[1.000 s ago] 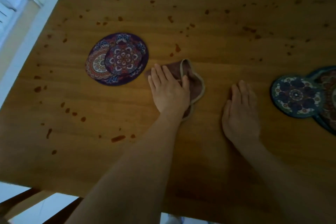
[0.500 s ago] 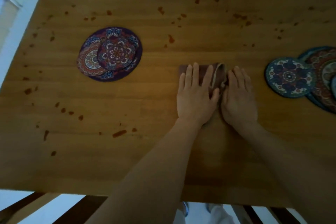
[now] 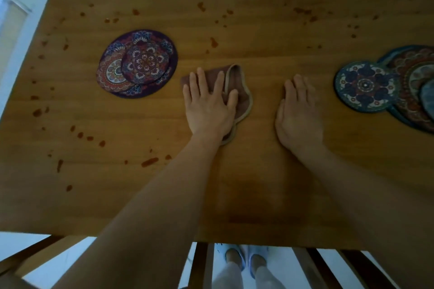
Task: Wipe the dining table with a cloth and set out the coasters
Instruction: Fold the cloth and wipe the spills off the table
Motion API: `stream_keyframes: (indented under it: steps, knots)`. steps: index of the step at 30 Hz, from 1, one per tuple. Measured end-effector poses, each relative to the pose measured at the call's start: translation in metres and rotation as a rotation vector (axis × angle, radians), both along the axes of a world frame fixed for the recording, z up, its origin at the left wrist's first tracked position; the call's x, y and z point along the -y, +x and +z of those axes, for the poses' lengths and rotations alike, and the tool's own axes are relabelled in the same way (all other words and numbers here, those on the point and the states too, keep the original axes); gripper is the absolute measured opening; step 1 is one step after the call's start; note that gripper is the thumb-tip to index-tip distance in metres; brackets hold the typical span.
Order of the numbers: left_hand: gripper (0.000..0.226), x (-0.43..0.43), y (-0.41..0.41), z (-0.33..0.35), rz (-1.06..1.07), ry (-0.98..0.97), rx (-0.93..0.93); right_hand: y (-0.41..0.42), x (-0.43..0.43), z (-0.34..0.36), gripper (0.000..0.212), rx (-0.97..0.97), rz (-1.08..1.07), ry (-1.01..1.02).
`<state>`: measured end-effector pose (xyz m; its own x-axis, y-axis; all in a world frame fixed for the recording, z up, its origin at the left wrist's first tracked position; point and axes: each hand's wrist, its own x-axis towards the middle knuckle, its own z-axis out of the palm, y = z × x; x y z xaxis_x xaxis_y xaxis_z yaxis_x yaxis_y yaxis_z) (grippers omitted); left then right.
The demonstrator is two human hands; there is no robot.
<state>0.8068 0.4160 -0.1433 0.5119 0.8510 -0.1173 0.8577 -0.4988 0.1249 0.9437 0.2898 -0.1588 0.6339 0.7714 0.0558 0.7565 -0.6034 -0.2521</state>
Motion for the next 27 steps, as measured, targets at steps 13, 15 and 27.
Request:
stream_keyframes:
  steps: [13,15,27]
  knots:
    - [0.058,0.094,-0.062,-0.002,-0.173,0.023,0.033,-0.003,-0.001,0.009,0.061,0.009,0.113,-0.141]
    - [0.058,0.090,-0.088,-0.001,-0.148,0.023,0.035,-0.004,-0.001,0.012,0.062,0.001,0.112,-0.150]
    - [0.061,0.005,-0.154,0.001,0.440,-0.025,0.004,-0.003,0.000,0.011,0.064,0.010,0.109,-0.206]
